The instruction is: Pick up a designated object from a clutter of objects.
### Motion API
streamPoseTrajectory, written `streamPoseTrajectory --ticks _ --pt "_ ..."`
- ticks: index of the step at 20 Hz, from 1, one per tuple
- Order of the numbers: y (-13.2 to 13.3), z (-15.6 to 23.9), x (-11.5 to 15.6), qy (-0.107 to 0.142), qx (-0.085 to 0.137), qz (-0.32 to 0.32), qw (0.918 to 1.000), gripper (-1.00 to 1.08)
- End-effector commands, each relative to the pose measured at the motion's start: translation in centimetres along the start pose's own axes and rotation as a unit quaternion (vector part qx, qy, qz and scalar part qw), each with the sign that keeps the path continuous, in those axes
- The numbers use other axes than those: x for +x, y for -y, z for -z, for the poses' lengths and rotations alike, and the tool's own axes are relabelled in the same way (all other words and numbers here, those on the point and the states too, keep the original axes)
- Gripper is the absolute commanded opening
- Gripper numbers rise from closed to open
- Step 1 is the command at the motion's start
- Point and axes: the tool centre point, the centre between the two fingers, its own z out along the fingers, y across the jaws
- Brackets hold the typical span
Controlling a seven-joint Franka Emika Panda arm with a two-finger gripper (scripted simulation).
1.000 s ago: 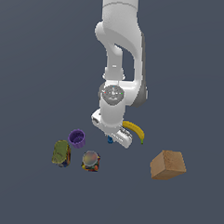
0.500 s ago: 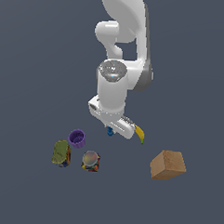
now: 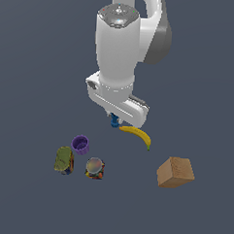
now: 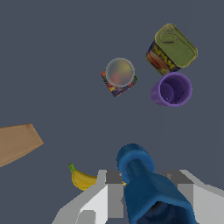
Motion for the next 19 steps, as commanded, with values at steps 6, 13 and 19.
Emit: streamPoseTrajectory --ticks 6,13,19 --pt "-0.1 6.6 0.2 0.000 0.000 0.000 1.0000 -1.00" --pt "0.0 9.9 0.5 0.000 0.000 0.000 1.0000 -1.00" --pt "0.1 10.6 0.6 0.000 0.000 0.000 1.0000 -1.00"
